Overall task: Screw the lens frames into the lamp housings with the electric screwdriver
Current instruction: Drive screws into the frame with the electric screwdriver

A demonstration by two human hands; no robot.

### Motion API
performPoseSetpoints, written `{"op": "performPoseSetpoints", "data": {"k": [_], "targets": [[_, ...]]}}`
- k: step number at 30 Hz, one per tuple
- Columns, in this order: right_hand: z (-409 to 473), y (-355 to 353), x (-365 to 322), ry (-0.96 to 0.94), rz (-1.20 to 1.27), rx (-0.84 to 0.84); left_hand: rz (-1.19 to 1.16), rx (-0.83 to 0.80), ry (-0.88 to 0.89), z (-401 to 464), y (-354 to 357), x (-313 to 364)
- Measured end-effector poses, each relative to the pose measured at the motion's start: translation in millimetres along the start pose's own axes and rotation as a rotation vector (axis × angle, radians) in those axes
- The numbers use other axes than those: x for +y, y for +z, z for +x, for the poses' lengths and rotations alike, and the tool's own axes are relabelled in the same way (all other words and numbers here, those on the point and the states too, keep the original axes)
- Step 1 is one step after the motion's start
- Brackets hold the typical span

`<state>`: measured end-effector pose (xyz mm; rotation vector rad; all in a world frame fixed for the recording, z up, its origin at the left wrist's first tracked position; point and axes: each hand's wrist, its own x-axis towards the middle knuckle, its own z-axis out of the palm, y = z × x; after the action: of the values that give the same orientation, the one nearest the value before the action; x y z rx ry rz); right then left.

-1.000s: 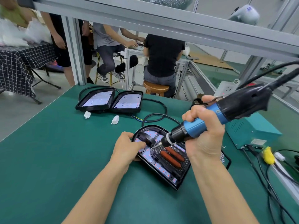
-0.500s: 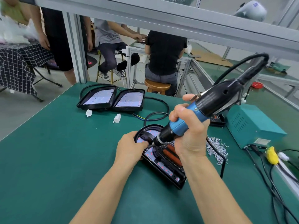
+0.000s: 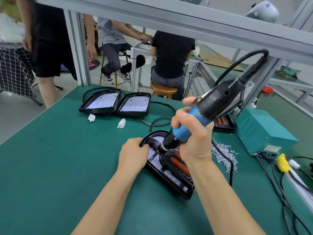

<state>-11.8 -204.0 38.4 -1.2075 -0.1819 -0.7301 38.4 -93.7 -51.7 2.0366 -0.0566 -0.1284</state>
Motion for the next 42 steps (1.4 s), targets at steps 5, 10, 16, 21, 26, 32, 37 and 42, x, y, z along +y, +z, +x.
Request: {"op": "performPoseSetpoints", "data": {"k": [5, 10, 16, 21, 26, 32, 37, 42], "targets": [[0.9, -0.2, 1.1, 0.005, -0.021, -0.083, 0.093, 0.021, 0.022, 5.2, 0.8, -1.1], [2.2, -1.9, 1.5, -0.005, -0.035, -0.235, 0.076, 0.017, 0.009, 7.9, 1.6, -2.5], [3.7, 1.3, 1.6, 0.047, -0.020, -0.378, 0.037, -0.011, -0.021, 9.0, -0.1, -0.9], [0.5, 5.0, 0.7, 0.104, -0.007, -0.458, -0.009, -0.033, -0.026, 5.7, -2.1, 3.6], [-1.7, 7.4, 1.9, 0.115, 0.013, -0.466, -0.019, -0.021, -0.061, 4.2, -2.0, 4.3], [13.4, -15.2, -17.7, -0.036, 0.199, 0.014, -0.020, 0.110, -0.034, 3.0, 3.5, -1.0], [29.8, -62.5, -59.2, -0.122, 0.245, 0.246, 0.266, 0.145, 0.010, -0.9, 0.9, 10.5], [24.1, -116.0, -96.5, -0.232, 0.261, 0.424, 0.534, 0.265, 0.233, -9.7, 3.4, 40.6]]}}
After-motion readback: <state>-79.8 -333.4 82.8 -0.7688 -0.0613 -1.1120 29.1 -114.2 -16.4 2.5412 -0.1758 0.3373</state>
